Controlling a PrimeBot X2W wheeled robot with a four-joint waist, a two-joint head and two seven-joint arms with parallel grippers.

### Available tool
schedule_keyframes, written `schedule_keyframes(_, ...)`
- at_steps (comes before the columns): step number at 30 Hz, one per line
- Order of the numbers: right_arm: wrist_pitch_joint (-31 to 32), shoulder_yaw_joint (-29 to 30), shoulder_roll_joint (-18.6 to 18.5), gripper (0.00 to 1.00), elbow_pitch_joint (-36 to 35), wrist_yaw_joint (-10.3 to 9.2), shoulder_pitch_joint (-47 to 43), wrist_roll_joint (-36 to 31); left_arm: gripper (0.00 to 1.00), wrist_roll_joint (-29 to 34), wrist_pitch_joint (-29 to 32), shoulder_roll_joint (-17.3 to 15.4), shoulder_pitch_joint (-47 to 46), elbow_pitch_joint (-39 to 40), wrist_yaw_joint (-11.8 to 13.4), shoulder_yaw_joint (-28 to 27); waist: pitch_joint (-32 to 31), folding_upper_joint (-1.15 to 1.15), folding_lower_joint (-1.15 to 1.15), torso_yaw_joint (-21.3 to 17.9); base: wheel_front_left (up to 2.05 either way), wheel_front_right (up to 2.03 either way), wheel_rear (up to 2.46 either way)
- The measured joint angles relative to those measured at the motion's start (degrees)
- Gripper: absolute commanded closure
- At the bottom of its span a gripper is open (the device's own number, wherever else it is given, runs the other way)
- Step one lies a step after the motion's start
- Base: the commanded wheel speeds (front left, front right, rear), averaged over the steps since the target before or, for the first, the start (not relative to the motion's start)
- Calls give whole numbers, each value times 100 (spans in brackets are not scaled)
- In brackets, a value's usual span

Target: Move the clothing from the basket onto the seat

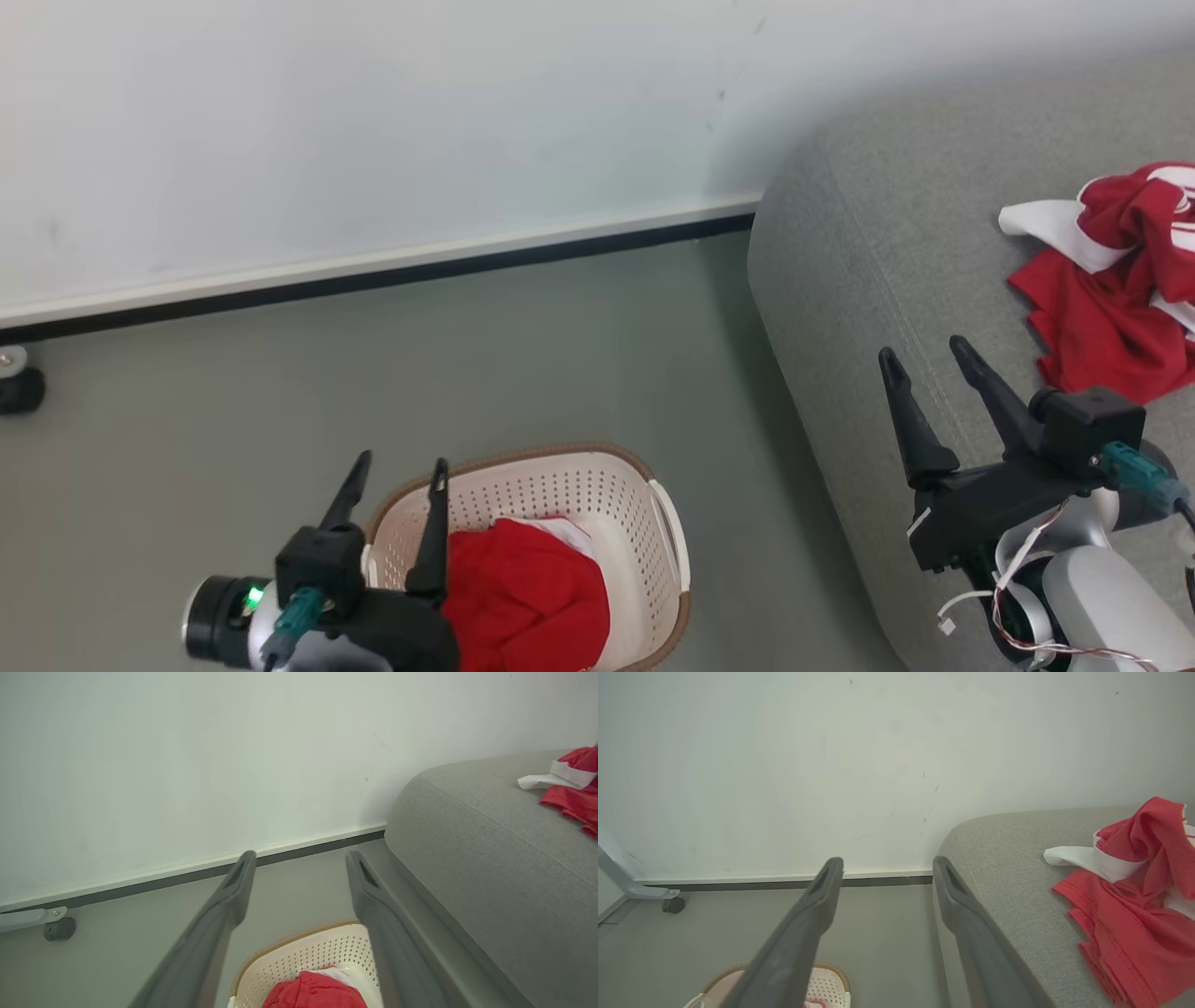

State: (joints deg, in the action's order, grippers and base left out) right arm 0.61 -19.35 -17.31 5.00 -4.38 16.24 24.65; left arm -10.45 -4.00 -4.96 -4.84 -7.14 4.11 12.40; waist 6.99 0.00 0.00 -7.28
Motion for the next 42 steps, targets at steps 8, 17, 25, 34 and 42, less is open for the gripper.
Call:
schedule_keyframes(8,79,81,-25,0,-333,-23,229,-23,0,158,147,48,-482,-417,-167,390,477,0,0,-119,0,0,0)
schedule_keyframes(17,90,168,-23,0,-650,-49,675,-48,0,472,354,55,-1161,-1040,-360,712,1167,1,1,-285,0,0,0)
schedule_keyframes(25,83,238,8,0,-884,-67,1018,-48,0,673,549,38,-1702,-1563,-522,882,1746,1,1,-429,0,0,0)
schedule_keyframes(34,-27,279,164,0,-1160,-67,1505,-48,0,720,751,-14,-2391,-2294,-632,857,2579,1,1,-615,0,0,0)
schedule_keyframes(42,-176,248,363,0,-1195,-65,1868,-40,0,742,975,-210,-2856,-2853,-717,790,3186,1,1,-792,0,0,0)
